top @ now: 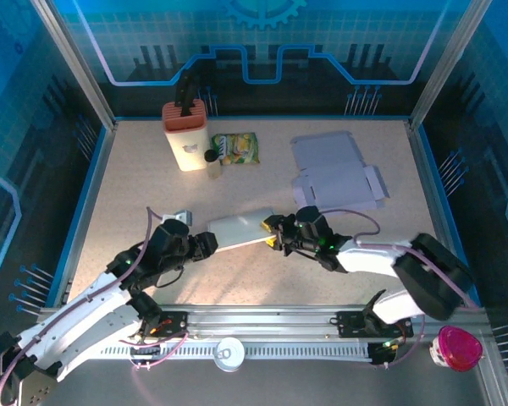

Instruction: Fold the paper box

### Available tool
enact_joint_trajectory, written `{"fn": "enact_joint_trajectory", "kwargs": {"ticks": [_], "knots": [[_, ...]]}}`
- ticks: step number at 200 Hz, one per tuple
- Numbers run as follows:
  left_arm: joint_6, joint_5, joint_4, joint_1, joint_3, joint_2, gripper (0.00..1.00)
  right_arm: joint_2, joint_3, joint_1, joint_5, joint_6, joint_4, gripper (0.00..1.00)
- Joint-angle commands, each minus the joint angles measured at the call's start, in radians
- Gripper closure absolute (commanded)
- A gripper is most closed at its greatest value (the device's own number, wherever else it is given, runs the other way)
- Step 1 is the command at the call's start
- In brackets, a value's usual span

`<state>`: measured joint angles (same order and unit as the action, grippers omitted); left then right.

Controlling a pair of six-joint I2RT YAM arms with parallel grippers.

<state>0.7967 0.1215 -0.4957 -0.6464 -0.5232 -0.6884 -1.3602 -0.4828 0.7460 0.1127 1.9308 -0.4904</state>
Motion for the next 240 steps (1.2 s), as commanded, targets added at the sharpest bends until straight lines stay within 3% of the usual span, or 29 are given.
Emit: {"fn": "enact_joint_trajectory", "kwargs": {"ticks": [1,45,74,95,106,127,150,172,240], "knots": [[-0.134,-0.073,0.024,-0.005,-0.058,-0.018,0.43,0.156,-0.022,-0.004,-0.054,0.032,0.330,0.63],[-0.434,-0.049,-0.037,-0.072,-0.171,0.016,0.44,0.252,-0.047,-0.141,0.100,0.020,0.517,0.71],[-0.615,-0.038,0.033,-0.235,-0.162,-0.002,0.43,0.294,-0.043,-0.193,0.146,0.025,0.576,0.72],[-0.778,0.149,-0.005,-0.435,-0.210,-0.124,0.40,0.330,-0.036,-0.227,0.169,0.028,0.619,0.73],[-0.835,0.314,-0.021,-0.510,-0.249,-0.221,0.38,0.346,-0.047,-0.251,0.189,0.006,0.665,0.73],[-0.932,0.504,-0.052,-0.544,-0.357,-0.418,0.37,0.370,-0.071,-0.285,0.224,-0.042,0.747,0.73],[-1.072,0.626,0.091,-0.549,-0.341,-0.484,0.34,0.393,-0.071,-0.311,0.253,-0.061,0.780,0.74],[-1.144,0.572,0.149,-0.553,-0.318,-0.498,0.24,0.409,-0.063,-0.332,0.276,-0.064,0.783,0.74],[-1.274,0.477,0.178,-0.568,-0.302,-0.570,0.24,0.400,-0.080,-0.366,0.321,-0.082,0.794,0.74]]}}
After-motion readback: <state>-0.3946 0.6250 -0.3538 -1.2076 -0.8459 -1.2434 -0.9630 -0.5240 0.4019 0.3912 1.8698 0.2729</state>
